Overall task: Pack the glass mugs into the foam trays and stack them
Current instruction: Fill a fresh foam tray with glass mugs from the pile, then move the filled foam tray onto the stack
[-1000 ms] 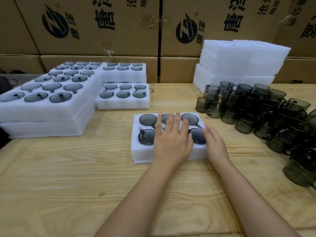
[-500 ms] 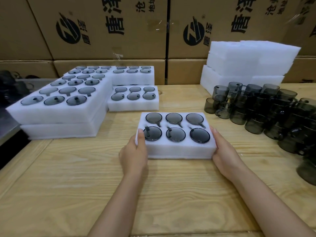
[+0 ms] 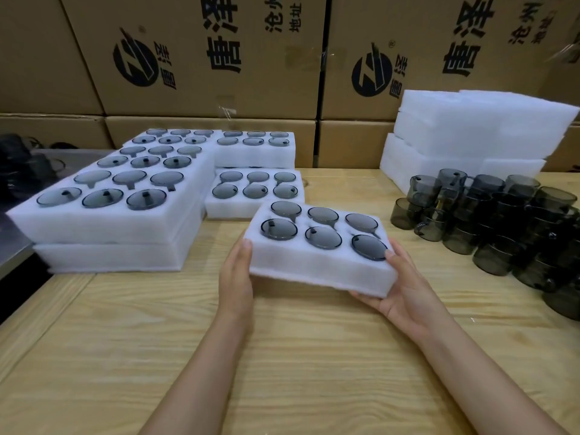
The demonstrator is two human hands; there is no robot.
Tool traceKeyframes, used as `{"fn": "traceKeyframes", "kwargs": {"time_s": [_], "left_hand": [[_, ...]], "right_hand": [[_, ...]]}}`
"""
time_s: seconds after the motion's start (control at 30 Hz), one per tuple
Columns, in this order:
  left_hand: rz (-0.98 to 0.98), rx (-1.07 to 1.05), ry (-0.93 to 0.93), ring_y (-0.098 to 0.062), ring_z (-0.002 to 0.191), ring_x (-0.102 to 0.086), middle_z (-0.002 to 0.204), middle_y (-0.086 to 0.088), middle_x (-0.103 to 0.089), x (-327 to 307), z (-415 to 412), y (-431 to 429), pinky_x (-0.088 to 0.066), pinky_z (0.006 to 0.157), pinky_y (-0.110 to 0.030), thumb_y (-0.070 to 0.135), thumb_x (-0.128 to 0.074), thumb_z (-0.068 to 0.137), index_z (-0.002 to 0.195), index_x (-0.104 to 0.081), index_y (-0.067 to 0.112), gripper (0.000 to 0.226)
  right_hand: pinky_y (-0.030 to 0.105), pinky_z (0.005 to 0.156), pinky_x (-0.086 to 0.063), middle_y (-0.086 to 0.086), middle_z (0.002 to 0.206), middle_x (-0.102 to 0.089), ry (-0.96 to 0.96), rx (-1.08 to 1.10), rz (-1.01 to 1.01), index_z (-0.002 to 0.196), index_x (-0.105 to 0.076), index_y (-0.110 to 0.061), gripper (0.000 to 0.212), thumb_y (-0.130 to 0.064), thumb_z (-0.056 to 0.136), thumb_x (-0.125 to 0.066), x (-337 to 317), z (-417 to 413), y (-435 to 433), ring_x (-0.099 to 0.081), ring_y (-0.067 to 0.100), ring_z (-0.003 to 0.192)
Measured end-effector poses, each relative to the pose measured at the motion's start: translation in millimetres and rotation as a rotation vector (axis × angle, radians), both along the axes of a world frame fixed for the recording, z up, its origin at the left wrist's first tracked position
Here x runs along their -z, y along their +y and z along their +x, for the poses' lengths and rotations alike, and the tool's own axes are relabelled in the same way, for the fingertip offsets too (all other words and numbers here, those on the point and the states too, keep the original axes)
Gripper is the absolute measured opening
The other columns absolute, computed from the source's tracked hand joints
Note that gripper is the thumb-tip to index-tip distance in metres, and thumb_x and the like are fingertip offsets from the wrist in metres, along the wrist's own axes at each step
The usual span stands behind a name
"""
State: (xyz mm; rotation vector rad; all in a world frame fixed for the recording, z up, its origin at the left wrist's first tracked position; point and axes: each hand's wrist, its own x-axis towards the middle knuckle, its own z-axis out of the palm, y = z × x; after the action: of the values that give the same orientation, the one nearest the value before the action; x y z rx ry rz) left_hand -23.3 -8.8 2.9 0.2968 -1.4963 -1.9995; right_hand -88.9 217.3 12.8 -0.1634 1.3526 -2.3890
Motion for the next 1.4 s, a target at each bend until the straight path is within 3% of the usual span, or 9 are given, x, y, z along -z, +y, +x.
{"fn": "traceKeyframes", "kwargs": {"time_s": [0.13, 0.27, 0.43, 0.63, 0.83, 0.97, 1.03, 1.27, 1.4], "left_hand": [[0.056, -0.019, 0.015, -0.016, 0.102, -0.065, 0.116, 0.003, -0.067, 2, -5, -5, -0.054, 0.081, -0.034, 0.047, -0.041, 0.093, 0.125, -0.058, 0.022, 0.044], [0.101, -0.162, -0.081, -0.021, 0.091, -0.064, 0.110, -0.003, -0.062, 5, -13, -5, -0.050, 0.079, -0.034, 0.028, -0.036, 0.103, 0.115, -0.055, 0.024, 0.023], [-0.117, -0.092, -0.162, -0.013, 0.079, -0.068, 0.083, 0.000, -0.072, 11, -14, 1, -0.050, 0.075, -0.025, 0.013, -0.047, 0.098, 0.102, -0.064, 0.024, 0.020], [-0.185, -0.056, -0.209, -0.003, 0.076, -0.067, 0.084, 0.013, -0.072, 13, -13, 0, -0.048, 0.071, -0.016, 0.013, -0.049, 0.096, 0.100, -0.063, 0.032, 0.024], [-0.248, -0.030, -0.213, 0.000, 0.069, -0.064, 0.081, 0.014, -0.071, 14, -12, 3, -0.046, 0.068, -0.009, 0.009, -0.051, 0.094, 0.100, -0.062, 0.032, 0.026], [-0.271, 0.004, -0.221, -0.002, 0.070, -0.063, 0.082, 0.013, -0.071, 12, -12, 5, -0.044, 0.065, -0.006, 0.010, -0.053, 0.093, 0.101, -0.061, 0.034, 0.026], [-0.268, 0.011, -0.212, -0.002, 0.072, -0.064, 0.082, 0.013, -0.071, 11, -11, 6, -0.043, 0.065, -0.006, 0.021, -0.054, 0.092, 0.102, -0.061, 0.035, 0.018], [-0.308, 0.017, -0.227, -0.003, 0.071, -0.064, 0.081, 0.008, -0.070, 11, -10, 4, -0.044, 0.066, -0.007, 0.013, -0.054, 0.092, 0.100, -0.062, 0.036, 0.025], [-0.322, 0.008, -0.254, -0.001, 0.073, -0.065, 0.081, 0.014, -0.071, 11, -10, 2, -0.045, 0.067, -0.007, 0.011, -0.052, 0.092, 0.100, -0.063, 0.033, 0.025]], "right_hand": [[0.047, 0.074, -0.056, 0.002, 0.127, -0.061, 0.107, -0.033, -0.086, 0.137, -0.043, -0.034, 0.056, -0.029, 0.082, -0.054, -14, -21, -11, -0.064, 0.028, 0.104], [0.037, 0.060, -0.056, 0.001, 0.112, -0.067, 0.129, -0.042, -0.117, 0.129, -0.052, -0.029, 0.046, -0.028, 0.083, -0.052, -38, -55, -43, -0.068, 0.021, 0.087], [0.044, 0.072, -0.053, 0.005, 0.124, -0.062, 0.101, -0.008, -0.050, 0.131, -0.050, -0.033, 0.039, -0.023, 0.094, -0.044, -70, -111, -103, -0.062, 0.027, 0.096], [0.051, 0.077, -0.049, 0.011, 0.127, -0.060, 0.064, -0.022, 0.034, 0.123, -0.058, -0.027, 0.036, -0.016, 0.092, -0.044, -78, -147, -167, -0.061, 0.030, 0.097], [0.050, 0.088, -0.052, 0.001, 0.126, -0.061, 0.229, -0.052, 0.217, 0.131, -0.050, -0.029, 0.035, -0.026, 0.096, -0.048, -63, -159, -182, -0.061, 0.023, 0.111], [0.042, 0.108, -0.036, -0.006, 0.143, -0.044, 0.417, -0.075, 0.538, 0.147, -0.024, -0.029, 0.089, -0.048, 0.075, -0.073, -46, -169, -176, -0.040, 0.016, 0.133], [0.044, 0.110, -0.032, 0.000, 0.147, -0.039, 0.448, -0.045, 0.669, 0.148, -0.020, -0.032, 0.096, -0.053, 0.071, -0.073, -42, -173, -178, -0.032, 0.022, 0.138], [0.040, 0.108, -0.036, -0.009, 0.138, -0.049, 0.507, 0.029, 0.743, 0.141, -0.032, -0.031, 0.077, -0.048, 0.077, -0.070, -44, -170, -182, -0.043, 0.019, 0.129], [0.038, 0.105, -0.037, -0.001, 0.132, -0.055, 0.618, 0.071, 0.998, 0.132, -0.048, -0.021, 0.063, -0.055, 0.080, -0.063, -55, -163, -171, -0.045, 0.025, 0.126]]}}
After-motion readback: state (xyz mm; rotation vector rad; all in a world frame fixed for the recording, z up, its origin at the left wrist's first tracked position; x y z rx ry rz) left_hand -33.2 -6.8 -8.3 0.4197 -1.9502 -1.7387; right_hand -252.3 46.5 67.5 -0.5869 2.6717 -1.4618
